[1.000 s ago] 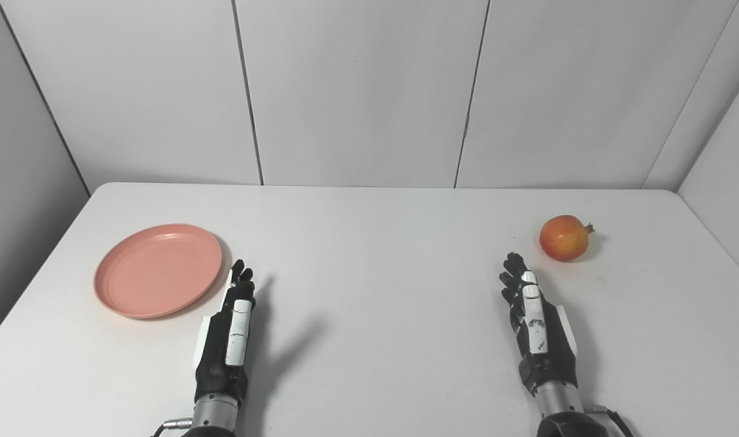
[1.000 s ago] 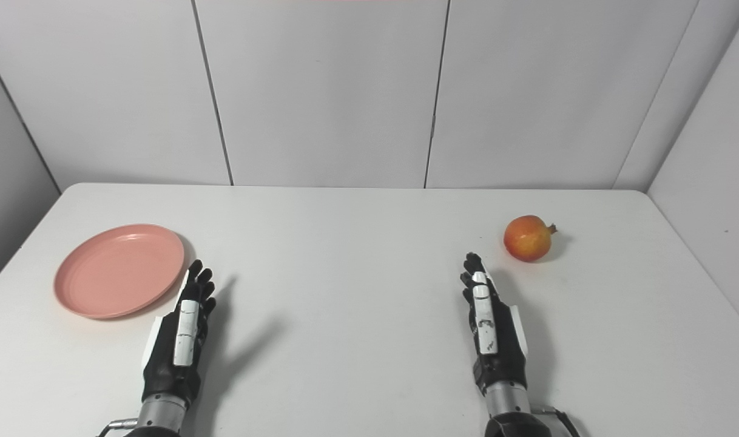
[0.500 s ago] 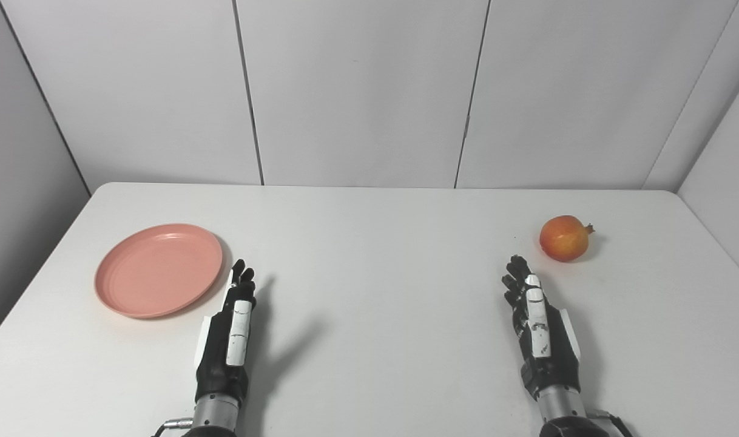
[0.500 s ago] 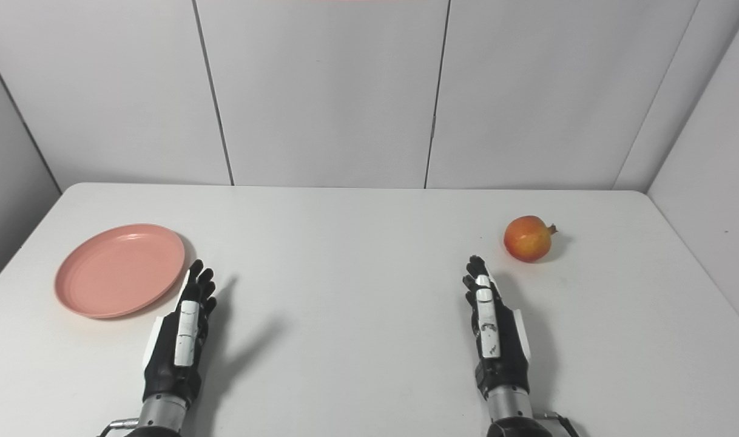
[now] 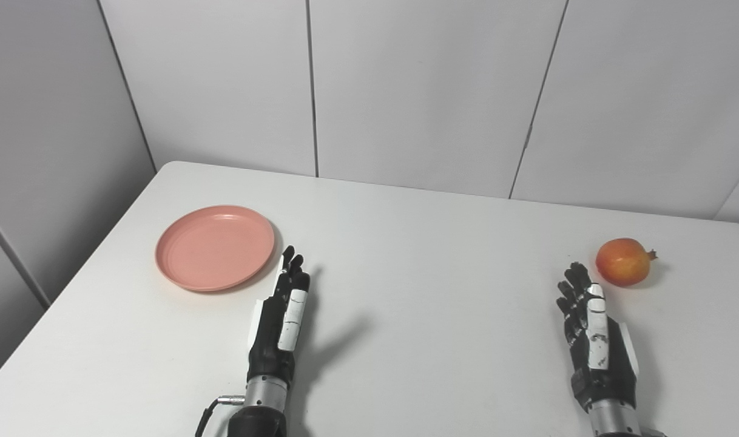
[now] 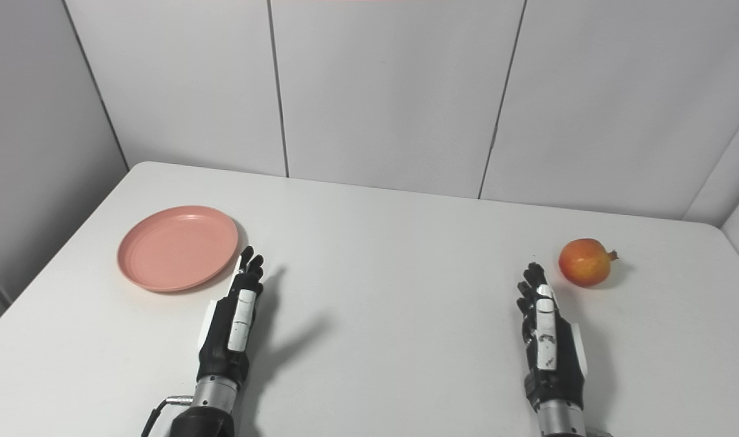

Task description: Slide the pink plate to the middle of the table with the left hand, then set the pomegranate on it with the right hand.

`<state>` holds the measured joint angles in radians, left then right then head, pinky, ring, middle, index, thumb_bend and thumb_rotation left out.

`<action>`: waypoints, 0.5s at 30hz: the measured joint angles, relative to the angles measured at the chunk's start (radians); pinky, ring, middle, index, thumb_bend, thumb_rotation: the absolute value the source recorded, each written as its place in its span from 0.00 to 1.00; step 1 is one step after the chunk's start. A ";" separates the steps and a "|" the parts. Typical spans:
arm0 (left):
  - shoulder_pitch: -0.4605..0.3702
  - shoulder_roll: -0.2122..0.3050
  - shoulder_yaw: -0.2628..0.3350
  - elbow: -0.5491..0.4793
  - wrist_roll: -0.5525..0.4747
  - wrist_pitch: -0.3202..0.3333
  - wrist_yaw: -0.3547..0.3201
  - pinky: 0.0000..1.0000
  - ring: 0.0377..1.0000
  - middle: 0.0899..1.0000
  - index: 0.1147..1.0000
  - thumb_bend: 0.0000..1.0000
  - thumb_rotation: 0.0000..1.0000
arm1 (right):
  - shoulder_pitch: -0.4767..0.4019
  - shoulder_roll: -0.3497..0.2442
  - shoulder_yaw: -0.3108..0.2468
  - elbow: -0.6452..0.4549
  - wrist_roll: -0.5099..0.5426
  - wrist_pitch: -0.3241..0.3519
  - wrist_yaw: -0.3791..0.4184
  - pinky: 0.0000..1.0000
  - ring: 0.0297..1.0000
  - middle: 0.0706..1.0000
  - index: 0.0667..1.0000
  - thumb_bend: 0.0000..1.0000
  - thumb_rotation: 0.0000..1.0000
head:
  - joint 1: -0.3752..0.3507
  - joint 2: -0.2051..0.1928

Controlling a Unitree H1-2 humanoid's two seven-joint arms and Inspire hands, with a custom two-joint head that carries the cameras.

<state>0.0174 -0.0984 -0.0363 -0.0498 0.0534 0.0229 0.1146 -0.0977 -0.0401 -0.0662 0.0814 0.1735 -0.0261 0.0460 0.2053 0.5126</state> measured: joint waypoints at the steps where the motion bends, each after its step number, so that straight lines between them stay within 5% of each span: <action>1: -0.001 -0.004 0.000 0.004 0.005 -0.003 0.003 1.00 1.00 0.99 1.00 0.80 0.97 | -0.005 -0.006 -0.002 0.009 0.003 -0.010 0.007 1.00 0.98 0.97 0.95 0.64 1.00 | 0.019 -0.015; 15: -0.046 -0.058 -0.043 0.099 0.040 -0.085 0.011 1.00 1.00 1.00 1.00 0.74 1.00 | -0.072 -0.043 -0.029 0.121 0.031 -0.125 0.056 1.00 0.98 0.97 0.95 0.62 1.00 | 0.045 -0.112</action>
<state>-0.0282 -0.1563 -0.0797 0.0493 0.0936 -0.0626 0.1253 -0.1695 -0.0834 -0.0953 0.2025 0.2044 -0.1515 0.1023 0.2500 0.4004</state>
